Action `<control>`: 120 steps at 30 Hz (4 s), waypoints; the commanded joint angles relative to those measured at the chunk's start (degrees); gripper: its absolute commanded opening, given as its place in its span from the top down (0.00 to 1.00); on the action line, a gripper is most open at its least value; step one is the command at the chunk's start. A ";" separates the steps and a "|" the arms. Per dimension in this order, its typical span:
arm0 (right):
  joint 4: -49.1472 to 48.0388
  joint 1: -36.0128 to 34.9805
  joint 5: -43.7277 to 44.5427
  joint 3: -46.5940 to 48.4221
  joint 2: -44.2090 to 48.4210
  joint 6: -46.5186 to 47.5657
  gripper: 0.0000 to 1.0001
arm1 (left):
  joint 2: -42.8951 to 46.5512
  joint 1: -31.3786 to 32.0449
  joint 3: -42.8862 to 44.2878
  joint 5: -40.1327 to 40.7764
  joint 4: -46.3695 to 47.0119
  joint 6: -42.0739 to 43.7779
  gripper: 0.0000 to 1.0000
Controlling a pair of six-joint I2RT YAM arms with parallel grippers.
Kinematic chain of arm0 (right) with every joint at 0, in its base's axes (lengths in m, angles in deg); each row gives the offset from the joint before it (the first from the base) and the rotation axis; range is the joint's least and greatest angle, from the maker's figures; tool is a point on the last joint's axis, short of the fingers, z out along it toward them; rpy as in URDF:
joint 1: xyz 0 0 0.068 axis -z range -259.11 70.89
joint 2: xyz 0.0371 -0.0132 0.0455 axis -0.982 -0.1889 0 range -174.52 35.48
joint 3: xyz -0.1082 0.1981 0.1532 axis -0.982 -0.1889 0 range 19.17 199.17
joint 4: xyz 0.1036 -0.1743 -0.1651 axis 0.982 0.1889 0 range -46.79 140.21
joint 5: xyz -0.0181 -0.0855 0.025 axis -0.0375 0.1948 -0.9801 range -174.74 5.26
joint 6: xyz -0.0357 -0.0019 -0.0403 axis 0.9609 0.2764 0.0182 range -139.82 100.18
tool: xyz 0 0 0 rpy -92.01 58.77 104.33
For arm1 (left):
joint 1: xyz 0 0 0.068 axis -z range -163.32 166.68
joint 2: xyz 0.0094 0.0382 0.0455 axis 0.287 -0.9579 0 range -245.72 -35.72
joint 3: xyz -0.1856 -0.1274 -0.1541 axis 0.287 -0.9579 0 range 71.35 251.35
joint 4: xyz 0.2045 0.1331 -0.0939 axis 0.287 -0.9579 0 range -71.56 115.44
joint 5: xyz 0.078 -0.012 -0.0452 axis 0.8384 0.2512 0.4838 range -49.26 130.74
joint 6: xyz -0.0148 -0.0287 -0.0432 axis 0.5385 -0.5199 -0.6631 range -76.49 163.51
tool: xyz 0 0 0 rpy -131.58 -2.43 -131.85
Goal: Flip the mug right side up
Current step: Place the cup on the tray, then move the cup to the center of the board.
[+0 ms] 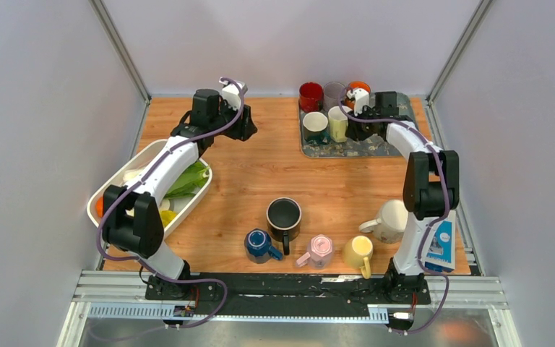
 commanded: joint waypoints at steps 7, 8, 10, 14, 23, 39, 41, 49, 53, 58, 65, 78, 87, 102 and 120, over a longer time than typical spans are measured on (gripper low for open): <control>-7.60 -1.57 2.42 1.58 -3.69 -3.72 0.96 | 3.49 -0.27 -0.98 0.98 0.21 1.28 0.44; -7.63 -1.74 2.99 1.11 -3.97 -3.79 0.92 | 3.67 -0.32 -1.13 1.45 0.18 1.41 0.44; -7.59 -1.86 3.48 -0.31 -3.97 -3.83 0.85 | 3.82 -0.34 -1.50 2.04 0.13 1.61 0.44; -7.64 -2.00 4.04 -4.08 -1.39 -4.10 0.72 | 4.42 -0.33 -2.36 2.36 0.01 2.43 0.44; -6.35 -1.99 5.58 -9.08 6.71 -4.72 0.20 | 3.96 -0.38 -3.21 1.98 0.49 2.10 0.43; 12.08 -2.08 -5.34 -14.94 24.61 8.30 0.09 | 1.76 -0.30 -3.94 -1.38 2.98 -1.20 0.43; 18.83 -3.02 -8.60 -15.58 27.99 15.28 0.10 | 1.62 -0.27 -3.87 -1.74 2.85 -1.03 0.43; 30.21 -11.00 -9.92 -32.57 51.68 34.68 0.05 | 1.48 -0.30 -4.71 -2.59 2.92 -1.42 0.43; 40.15 -11.55 -10.36 -35.16 56.00 46.44 0.03 | 1.14 -0.28 -4.07 -3.61 1.74 -0.77 0.43; 54.68 -12.33 -10.70 -36.31 59.12 63.64 0.03 | 0.56 -0.27 -3.12 -3.42 -0.33 1.07 0.43; 58.79 -12.29 -10.30 -37.00 62.91 68.83 0.02 | 0.39 -0.33 -2.75 -2.90 -0.49 -0.04 0.43; 38.59 -12.48 -13.27 -27.07 47.43 35.20 0.05 | -0.34 -0.31 -0.14 -2.85 -1.50 -0.20 0.43; 41.50 -16.73 -15.80 -24.60 43.19 26.28 0.02 | -1.69 -0.72 -0.21 -1.60 -1.37 0.48 0.44; 42.16 -26.31 -12.39 -22.25 38.32 22.57 0.05 | -0.61 -1.45 -7.09 -0.78 4.57 0.46 0.44; 31.67 -31.21 -8.35 -31.12 36.04 18.78 0.06 | -1.83 -1.39 -7.87 0.55 2.58 4.62 0.45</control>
